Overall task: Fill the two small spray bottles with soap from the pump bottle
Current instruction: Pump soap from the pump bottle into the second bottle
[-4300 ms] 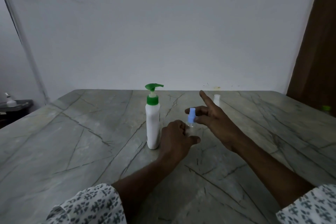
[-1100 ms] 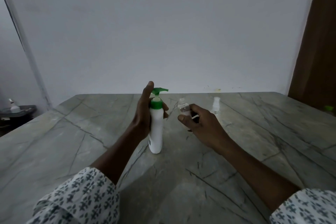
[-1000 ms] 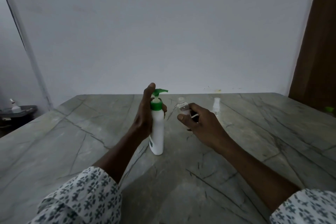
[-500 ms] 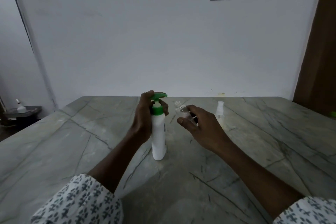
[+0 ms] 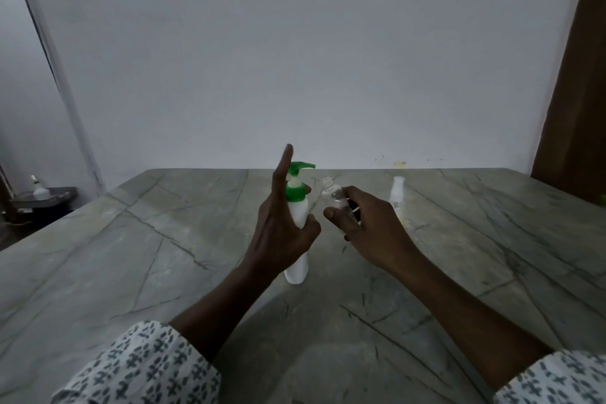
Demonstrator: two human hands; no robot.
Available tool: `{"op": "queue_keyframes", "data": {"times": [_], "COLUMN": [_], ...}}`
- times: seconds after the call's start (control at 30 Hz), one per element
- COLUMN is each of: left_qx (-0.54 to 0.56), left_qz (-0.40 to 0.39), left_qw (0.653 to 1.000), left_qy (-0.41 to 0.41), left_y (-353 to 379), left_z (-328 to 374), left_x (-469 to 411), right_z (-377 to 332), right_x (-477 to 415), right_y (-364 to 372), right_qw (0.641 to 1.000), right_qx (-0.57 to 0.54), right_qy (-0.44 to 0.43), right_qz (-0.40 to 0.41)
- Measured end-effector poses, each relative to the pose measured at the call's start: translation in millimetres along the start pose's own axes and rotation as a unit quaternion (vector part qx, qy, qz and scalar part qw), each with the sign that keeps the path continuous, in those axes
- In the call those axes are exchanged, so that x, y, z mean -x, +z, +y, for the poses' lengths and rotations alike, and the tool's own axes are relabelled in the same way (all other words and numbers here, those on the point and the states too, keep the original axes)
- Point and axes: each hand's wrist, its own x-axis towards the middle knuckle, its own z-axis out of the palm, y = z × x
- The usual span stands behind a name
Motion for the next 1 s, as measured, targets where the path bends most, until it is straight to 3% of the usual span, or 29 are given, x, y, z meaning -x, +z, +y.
{"op": "queue_keyframes", "data": {"times": [0.23,0.43,0.73,1.0], "left_qx": [-0.007,-0.014,-0.035,-0.051], "left_qz": [0.018,0.015,-0.018,-0.054], "left_qw": [0.999,0.999,0.999,0.997], "left_qy": [-0.025,-0.028,-0.015,0.000], "left_y": [2.1,3.8,1.3,4.3], "left_z": [7.5,5.9,3.7,1.9], "left_x": [-1.4,-6.1,-9.4,-12.7], "right_z": [-4.1,-17.4,-9.9,-11.0], "right_x": [-0.8,-7.6,-4.9,-5.3], "right_y": [-2.3,-21.7,-25.3,-25.0], "right_qw": [1.000,0.982,0.969,0.972], "right_qx": [0.008,0.151,0.230,0.225], "right_qy": [-0.003,-0.064,-0.035,-0.028], "right_qz": [0.017,0.096,0.076,0.064]}}
